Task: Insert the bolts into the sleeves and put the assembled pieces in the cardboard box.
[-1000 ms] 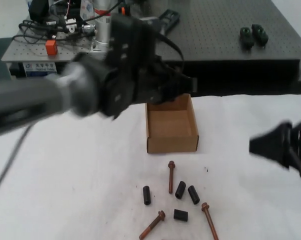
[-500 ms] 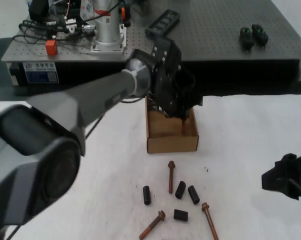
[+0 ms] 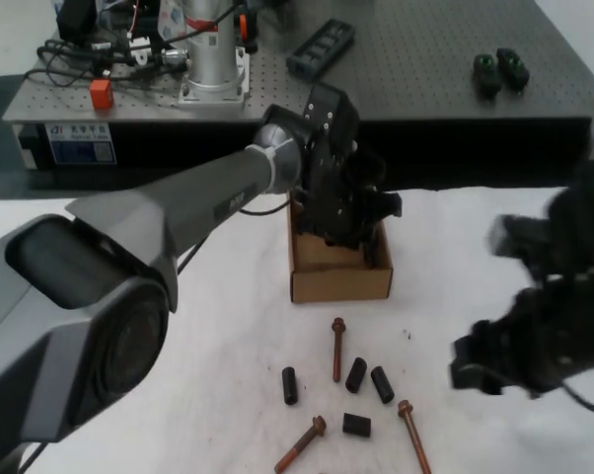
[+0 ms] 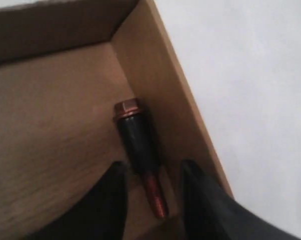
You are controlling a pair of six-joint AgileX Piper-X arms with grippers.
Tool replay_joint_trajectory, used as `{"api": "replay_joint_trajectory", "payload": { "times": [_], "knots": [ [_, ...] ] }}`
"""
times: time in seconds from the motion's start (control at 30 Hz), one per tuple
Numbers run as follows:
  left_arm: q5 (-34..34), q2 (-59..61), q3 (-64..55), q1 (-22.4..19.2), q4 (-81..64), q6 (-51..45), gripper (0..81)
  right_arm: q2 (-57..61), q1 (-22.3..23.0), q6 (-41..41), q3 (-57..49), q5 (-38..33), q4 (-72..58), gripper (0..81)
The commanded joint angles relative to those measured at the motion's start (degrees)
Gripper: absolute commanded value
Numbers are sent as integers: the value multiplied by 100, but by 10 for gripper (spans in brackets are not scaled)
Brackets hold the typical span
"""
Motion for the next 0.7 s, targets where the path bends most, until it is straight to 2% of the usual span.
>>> {"api": "replay_joint_trajectory", "payload": {
  "times": [0.0, 0.13, 0.27, 0.43, 0.53, 0.67],
  "knots": [
    [-51, -226, -107, 60, 79, 71, 265, 882, 505, -181, -325, 429, -124, 429],
    [-585, -796, -107, 178, 764, 677, 265, 1508, 812, -270, -574, 494, -97, 428],
    [-1353, -1378, -107, 206, 1278, 1176, 265, 1881, 1055, -362, -616, 518, -138, 370],
    [-1418, -1975, 308, 206, 1340, 1415, 265, 2172, 1230, -486, -616, 567, -418, 347],
    [-1449, -2354, 955, 206, 1272, 1431, 265, 2324, 1256, -486, -616, 792, -492, 342],
    [-1418, -2982, 2204, 206, 902, 1431, 265, 2395, 1256, -584, -616, 1007, -682, 228]
  ]
}}
